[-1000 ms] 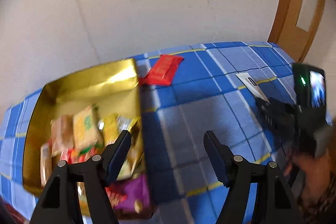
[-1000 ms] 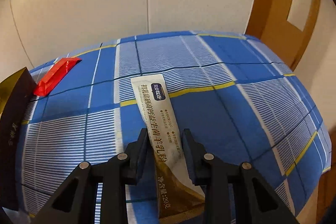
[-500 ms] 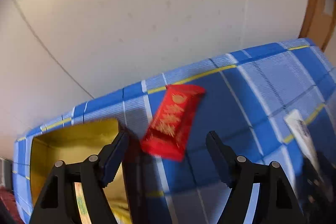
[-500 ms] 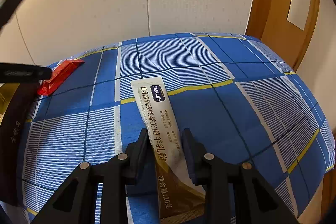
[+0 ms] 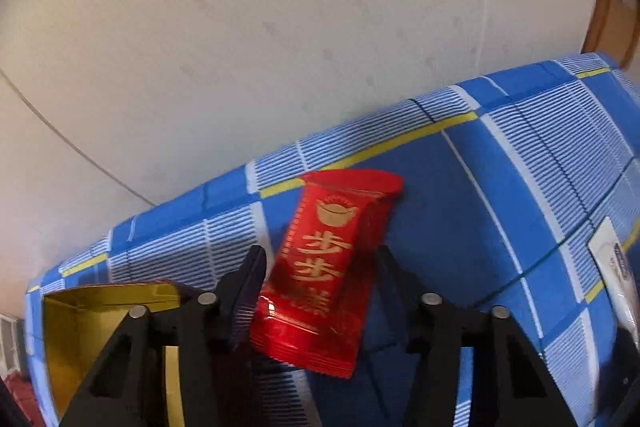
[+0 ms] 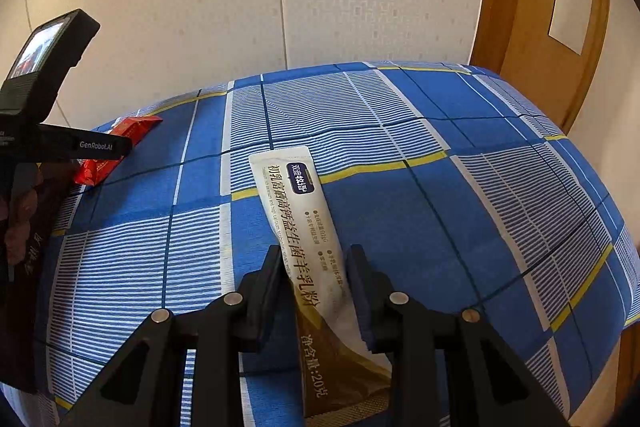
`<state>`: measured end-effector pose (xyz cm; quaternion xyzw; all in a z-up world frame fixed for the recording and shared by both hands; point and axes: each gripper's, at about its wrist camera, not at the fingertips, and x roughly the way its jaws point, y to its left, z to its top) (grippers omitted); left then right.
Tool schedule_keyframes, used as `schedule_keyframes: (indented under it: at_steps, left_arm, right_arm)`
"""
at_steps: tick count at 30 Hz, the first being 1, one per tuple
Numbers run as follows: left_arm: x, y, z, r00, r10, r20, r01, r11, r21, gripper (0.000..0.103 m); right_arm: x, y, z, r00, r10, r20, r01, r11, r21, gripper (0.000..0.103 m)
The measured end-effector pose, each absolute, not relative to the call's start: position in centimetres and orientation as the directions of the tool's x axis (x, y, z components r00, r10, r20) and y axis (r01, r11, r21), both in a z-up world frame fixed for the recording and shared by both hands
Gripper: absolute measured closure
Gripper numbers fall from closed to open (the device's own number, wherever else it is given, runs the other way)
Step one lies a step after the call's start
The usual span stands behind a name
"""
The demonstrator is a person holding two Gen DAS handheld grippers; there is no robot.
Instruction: Organize snacks
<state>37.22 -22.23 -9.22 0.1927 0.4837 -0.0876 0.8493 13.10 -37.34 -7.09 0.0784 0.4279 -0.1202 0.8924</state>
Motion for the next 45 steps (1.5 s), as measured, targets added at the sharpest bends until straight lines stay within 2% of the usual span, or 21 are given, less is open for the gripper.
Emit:
schedule_keyframes:
  at_steps: [2, 4, 6, 12, 13, 16, 21, 23, 24, 25, 27, 38, 40, 42, 44, 45]
  left_arm:
    - [36.8, -22.6, -9.2, 0.531, 0.051, -0.846, 0.357, 0.892, 0.277, 0.063]
    - [36.0, -23.1, -9.1, 0.550, 0.062, -0.833, 0.367, 0.878, 0.308, 0.082]
    - [35.0, -23.8, -9.2, 0.567, 0.086, -0.819, 0.384, 0.852, 0.355, 0.089]
    - [31.2, -24.4, -9.5, 0.567, 0.067, -0.821, 0.428, 0.828, 0.363, 0.089]
    - [30.6, -24.4, -9.6, 0.538, 0.044, -0.842, 0.444, 0.834, 0.327, 0.096]
    - [28.6, -23.9, -9.9, 0.487, 0.001, -0.874, 0.453, 0.855, 0.254, 0.100]
    - [26.1, -24.3, -9.1, 0.494, -0.055, -0.868, 0.482, 0.848, 0.221, 0.097]
    - [26.5, -24.0, -8.4, 0.505, -0.065, -0.860, 0.458, 0.865, 0.204, 0.085]
    - [26.9, -23.8, -8.0, 0.510, -0.064, -0.858, 0.440, 0.876, 0.197, 0.067]
    - [27.6, -23.4, -7.5, 0.526, -0.054, -0.849, 0.409, 0.891, 0.196, 0.044]
    - [28.1, -23.1, -6.5, 0.565, -0.027, -0.825, 0.357, 0.909, 0.215, 0.025]
    - [32.2, -24.2, -7.7, 0.538, 0.043, -0.842, 0.362, 0.890, 0.276, 0.028]
    - [34.0, -24.7, -8.6, 0.520, 0.062, -0.852, 0.364, 0.886, 0.286, 0.038]
    - [34.9, -24.1, -8.9, 0.512, 0.057, -0.857, 0.348, 0.898, 0.268, 0.042]
    - [35.3, -23.6, -8.9, 0.492, 0.033, -0.870, 0.331, 0.917, 0.222, 0.053]
    - [35.0, -23.7, -8.8, 0.501, 0.045, -0.864, 0.333, 0.912, 0.240, 0.058]
  right_arm:
    - [13.1, -37.3, -7.1, 0.606, -0.146, -0.782, 0.281, 0.959, 0.039, 0.070]
    - [13.1, -37.3, -7.2, 0.606, -0.146, -0.782, 0.282, 0.959, 0.039, 0.070]
    - [13.1, -37.4, -7.1, 0.606, -0.145, -0.782, 0.281, 0.959, 0.039, 0.070]
    - [13.1, -37.4, -7.2, 0.606, -0.144, -0.782, 0.281, 0.959, 0.041, 0.069]
    - [13.1, -37.4, -7.2, 0.606, -0.144, -0.782, 0.281, 0.959, 0.042, 0.069]
    - [13.2, -37.4, -7.2, 0.607, -0.143, -0.782, 0.281, 0.959, 0.043, 0.069]
    - [13.2, -37.3, -7.2, 0.608, -0.141, -0.781, 0.281, 0.959, 0.046, 0.069]
    - [13.2, -37.4, -7.2, 0.610, -0.136, -0.781, 0.282, 0.958, 0.053, 0.069]
    - [13.2, -37.4, -7.1, 0.611, -0.134, -0.780, 0.282, 0.958, 0.056, 0.069]
    - [13.2, -37.4, -7.1, 0.611, -0.133, -0.780, 0.281, 0.958, 0.057, 0.069]
    - [13.3, -37.4, -7.1, 0.611, -0.133, -0.780, 0.281, 0.958, 0.057, 0.069]
    - [13.3, -37.3, -7.2, 0.610, -0.134, -0.781, 0.279, 0.959, 0.053, 0.069]
    - [13.3, -37.3, -7.2, 0.610, -0.134, -0.781, 0.279, 0.959, 0.053, 0.069]
    - [13.3, -37.3, -7.2, 0.610, -0.134, -0.781, 0.278, 0.959, 0.053, 0.068]
    - [13.3, -37.3, -7.2, 0.610, -0.133, -0.781, 0.278, 0.959, 0.054, 0.068]
    - [13.3, -37.3, -7.2, 0.610, -0.132, -0.781, 0.278, 0.959, 0.055, 0.068]
